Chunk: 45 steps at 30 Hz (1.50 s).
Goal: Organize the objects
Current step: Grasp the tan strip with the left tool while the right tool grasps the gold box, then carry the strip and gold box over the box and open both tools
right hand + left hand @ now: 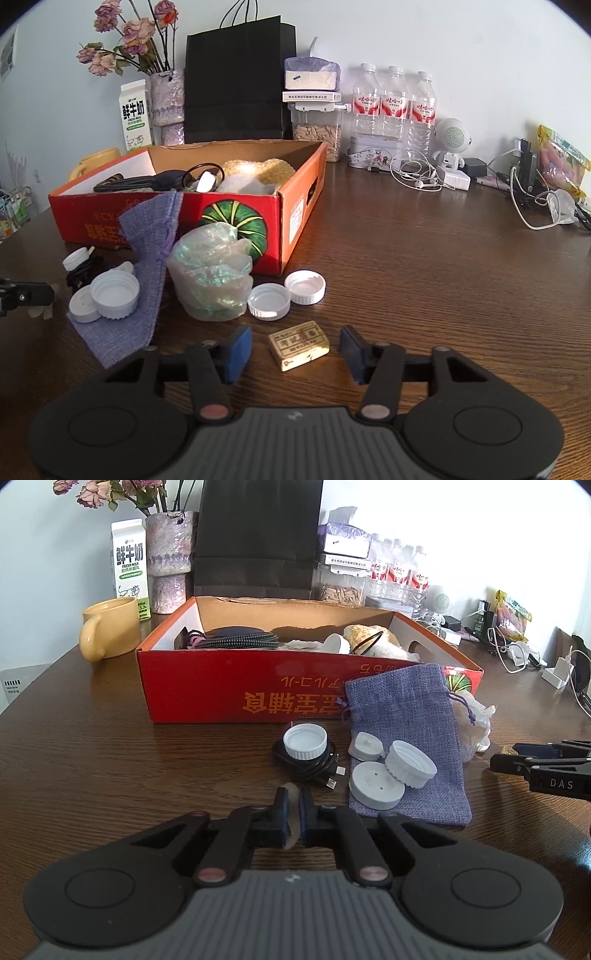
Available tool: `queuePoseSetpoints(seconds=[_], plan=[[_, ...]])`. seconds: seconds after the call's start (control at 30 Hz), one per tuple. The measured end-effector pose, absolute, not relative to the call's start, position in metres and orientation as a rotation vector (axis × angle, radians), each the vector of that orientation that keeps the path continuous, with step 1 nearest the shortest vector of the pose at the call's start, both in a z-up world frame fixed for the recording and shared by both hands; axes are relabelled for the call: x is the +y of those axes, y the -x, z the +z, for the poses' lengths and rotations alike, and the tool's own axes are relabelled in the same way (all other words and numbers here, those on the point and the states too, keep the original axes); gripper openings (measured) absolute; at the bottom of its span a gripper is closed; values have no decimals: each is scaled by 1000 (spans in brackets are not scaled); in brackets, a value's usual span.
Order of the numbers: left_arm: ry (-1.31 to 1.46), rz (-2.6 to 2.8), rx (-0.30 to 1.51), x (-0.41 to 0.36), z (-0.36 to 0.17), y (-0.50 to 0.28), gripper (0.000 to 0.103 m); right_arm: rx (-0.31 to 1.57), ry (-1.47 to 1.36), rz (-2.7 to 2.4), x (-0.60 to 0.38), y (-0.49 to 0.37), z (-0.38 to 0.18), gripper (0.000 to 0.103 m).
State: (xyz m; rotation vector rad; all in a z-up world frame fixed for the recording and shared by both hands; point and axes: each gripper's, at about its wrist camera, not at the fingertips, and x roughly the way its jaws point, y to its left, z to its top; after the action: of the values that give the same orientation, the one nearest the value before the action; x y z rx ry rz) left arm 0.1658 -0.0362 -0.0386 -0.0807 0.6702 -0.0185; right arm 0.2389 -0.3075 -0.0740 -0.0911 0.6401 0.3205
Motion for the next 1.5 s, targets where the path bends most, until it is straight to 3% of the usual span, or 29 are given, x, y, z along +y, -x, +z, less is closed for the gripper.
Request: queuePoseSetpoints(seconds=[0.07, 1.03, 1.5], plan=[[80, -18, 671, -36, -39, -166, 7, 639, 89, 322, -308, -239, -74, 34], [78, -46, 543, -24, -7, -150, 6, 465, 83, 440, -255, -196, -38, 34], [80, -86, 419, -25, 27, -172, 6, 372, 107, 511, -201, -222, -7, 34]])
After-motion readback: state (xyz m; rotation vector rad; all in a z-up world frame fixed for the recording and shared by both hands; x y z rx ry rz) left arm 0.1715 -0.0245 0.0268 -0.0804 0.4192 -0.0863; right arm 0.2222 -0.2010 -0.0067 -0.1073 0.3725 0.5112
